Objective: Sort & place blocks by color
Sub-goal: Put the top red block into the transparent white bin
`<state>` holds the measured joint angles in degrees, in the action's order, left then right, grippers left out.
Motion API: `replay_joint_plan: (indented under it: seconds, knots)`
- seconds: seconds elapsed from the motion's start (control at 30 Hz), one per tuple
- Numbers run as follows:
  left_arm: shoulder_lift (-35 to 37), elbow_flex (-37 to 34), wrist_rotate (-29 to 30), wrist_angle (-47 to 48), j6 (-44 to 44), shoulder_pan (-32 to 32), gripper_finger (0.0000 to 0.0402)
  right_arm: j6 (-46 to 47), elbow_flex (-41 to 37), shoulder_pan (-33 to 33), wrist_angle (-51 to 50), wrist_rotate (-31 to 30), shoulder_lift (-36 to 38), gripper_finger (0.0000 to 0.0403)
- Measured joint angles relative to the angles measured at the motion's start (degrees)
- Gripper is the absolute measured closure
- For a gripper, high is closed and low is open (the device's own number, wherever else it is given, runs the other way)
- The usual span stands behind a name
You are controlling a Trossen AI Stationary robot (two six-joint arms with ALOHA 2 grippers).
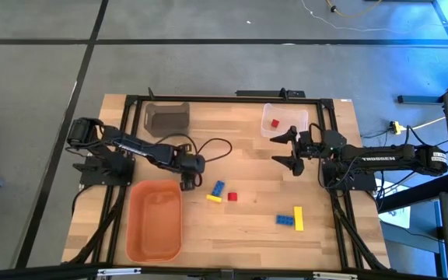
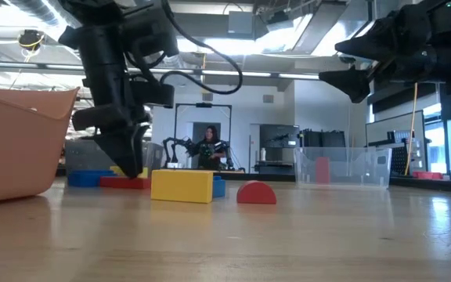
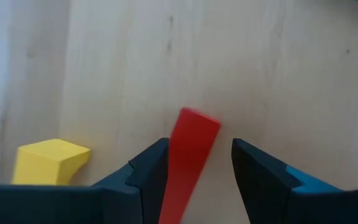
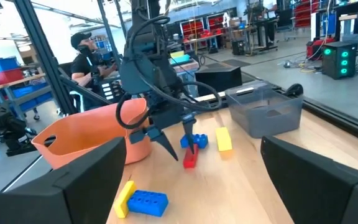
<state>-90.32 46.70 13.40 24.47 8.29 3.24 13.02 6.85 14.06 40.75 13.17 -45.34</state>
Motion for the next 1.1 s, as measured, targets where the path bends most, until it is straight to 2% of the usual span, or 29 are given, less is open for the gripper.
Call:
replay_joint_plan:
  seconds: [0.2,0.33,0.43,0.6,0.93,1.03,1.1]
  knots:
    - [0.0,-0.1,2.2,-0.2,0.1,-0.4,0.0234,0.0,0.0,0.0,0.0,0.0,0.0,0.0031]
    - [0.1,-1.8,1.6,-2.5,1.3,-0.6,0.0234,0.0,0.0,0.0,0.0,0.0,0.0,0.0031]
    - [-0.1,-3.1,-1.0,-1.8,1.6,-0.6,0.0234,0.0,0.0,0.0,0.0,-0.1,0.0,0.0031]
    - [0.0,-3.5,1.8,-2.2,1.6,-1.2,0.0234,0.0,0.0,0.0,0.0,-0.1,0.0,0.0031]
    - [0.0,-3.5,0.6,-3.1,2.0,-1.6,0.0235,0.0,0.0,0.0,0.0,-0.1,0.0,0.0031]
    - [0.0,-3.5,0.3,-2.7,3.2,-1.6,0.0245,0.0,0.0,0.0,0.0,-0.1,0.0,0.0031]
    - [0.0,-3.5,0.2,-1.7,3.7,-1.6,0.0266,0.0,0.0,0.0,0.0,-0.1,0.0,0.0031]
